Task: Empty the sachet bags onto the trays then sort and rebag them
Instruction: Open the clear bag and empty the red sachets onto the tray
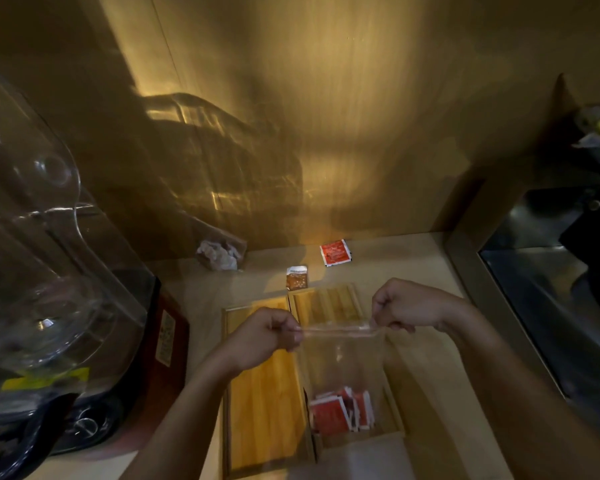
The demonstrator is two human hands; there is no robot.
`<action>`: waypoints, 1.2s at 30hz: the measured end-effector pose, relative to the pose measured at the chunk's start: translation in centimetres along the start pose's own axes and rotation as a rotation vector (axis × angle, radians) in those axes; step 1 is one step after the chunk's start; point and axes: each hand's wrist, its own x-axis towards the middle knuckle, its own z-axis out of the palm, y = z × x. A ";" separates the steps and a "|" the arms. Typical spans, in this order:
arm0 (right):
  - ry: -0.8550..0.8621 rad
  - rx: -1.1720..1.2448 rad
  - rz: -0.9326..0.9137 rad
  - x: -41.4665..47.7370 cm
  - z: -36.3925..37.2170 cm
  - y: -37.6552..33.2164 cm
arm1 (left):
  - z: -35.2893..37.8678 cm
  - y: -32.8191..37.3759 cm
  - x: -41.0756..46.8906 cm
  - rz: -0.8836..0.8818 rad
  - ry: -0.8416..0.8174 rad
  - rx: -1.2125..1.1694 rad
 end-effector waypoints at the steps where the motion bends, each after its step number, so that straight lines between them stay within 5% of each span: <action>1: 0.075 0.023 0.000 1.0 0.2 0.4 | 0.2 -0.4 0.5 -0.010 0.070 -0.014; 10: 0.514 0.353 0.006 6.8 3.6 2.8 | 2.8 -3.8 4.8 -0.148 0.552 -0.288; 16: 0.295 0.482 -0.053 5.9 7.5 5.9 | 5.6 -6.2 2.4 -0.286 0.500 -0.220; 22: 0.002 0.296 -0.201 3.6 11.1 9.3 | 9.7 -7.9 -1.1 -0.304 0.217 -0.018; 28: 0.155 -0.173 -0.320 2.4 13.0 10.9 | 12.9 -9.8 -1.9 -0.308 0.333 0.381; 32: 0.382 0.031 -0.318 2.0 14.0 11.0 | 12.9 -9.7 -2.1 -0.258 0.433 0.337; 36: 0.416 0.134 -0.190 1.8 13.4 9.7 | 12.3 -9.9 -2.3 -0.198 0.454 0.342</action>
